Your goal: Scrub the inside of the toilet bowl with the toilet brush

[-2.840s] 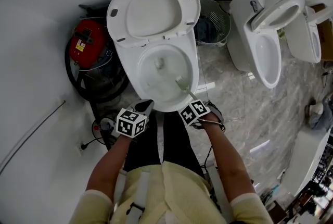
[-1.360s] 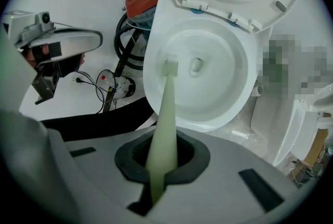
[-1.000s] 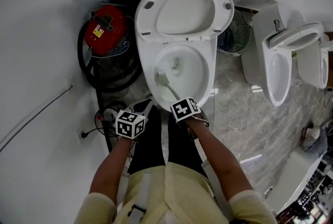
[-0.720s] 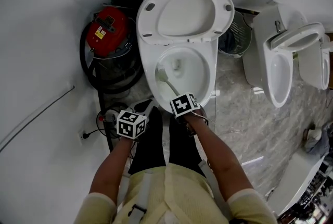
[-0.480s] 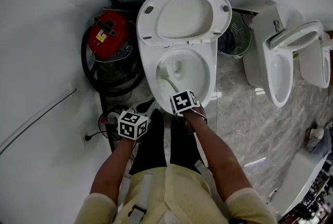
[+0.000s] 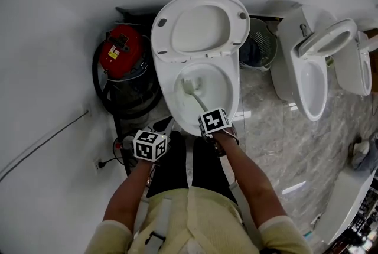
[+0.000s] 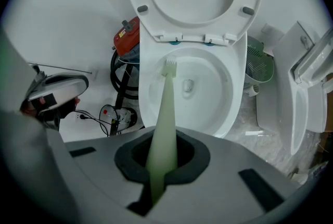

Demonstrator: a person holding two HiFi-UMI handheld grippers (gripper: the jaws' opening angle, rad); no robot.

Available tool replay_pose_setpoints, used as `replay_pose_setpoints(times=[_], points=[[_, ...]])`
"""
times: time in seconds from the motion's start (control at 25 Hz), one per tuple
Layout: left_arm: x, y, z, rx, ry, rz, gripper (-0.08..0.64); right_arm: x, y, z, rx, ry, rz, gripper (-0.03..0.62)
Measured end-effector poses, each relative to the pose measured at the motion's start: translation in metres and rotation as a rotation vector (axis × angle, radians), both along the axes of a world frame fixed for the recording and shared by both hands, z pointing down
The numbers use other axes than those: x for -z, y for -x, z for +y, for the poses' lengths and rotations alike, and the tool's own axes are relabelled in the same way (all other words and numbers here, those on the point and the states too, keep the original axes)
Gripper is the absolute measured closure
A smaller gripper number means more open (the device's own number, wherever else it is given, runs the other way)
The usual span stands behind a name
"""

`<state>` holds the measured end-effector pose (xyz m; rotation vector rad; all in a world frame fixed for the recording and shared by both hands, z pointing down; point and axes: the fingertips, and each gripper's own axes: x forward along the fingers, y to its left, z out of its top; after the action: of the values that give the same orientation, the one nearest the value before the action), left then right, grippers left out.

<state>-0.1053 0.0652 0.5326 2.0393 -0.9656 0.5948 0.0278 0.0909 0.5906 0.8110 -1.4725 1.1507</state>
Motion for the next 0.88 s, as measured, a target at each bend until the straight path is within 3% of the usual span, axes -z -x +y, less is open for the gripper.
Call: replay_pose_setpoints(times=[0.28,0.88], points=[[0.011,-0.009,0.001,-0.007,0.040,0.026,0.549,0.029,-0.019,0.004,-0.003,-0.042,0.002,0.577],[0.047,-0.019,0.004,-0.073,-0.009,-0.011,0.549,0.088,-0.053,0.029,0.046,-0.069,0.017,0.577]])
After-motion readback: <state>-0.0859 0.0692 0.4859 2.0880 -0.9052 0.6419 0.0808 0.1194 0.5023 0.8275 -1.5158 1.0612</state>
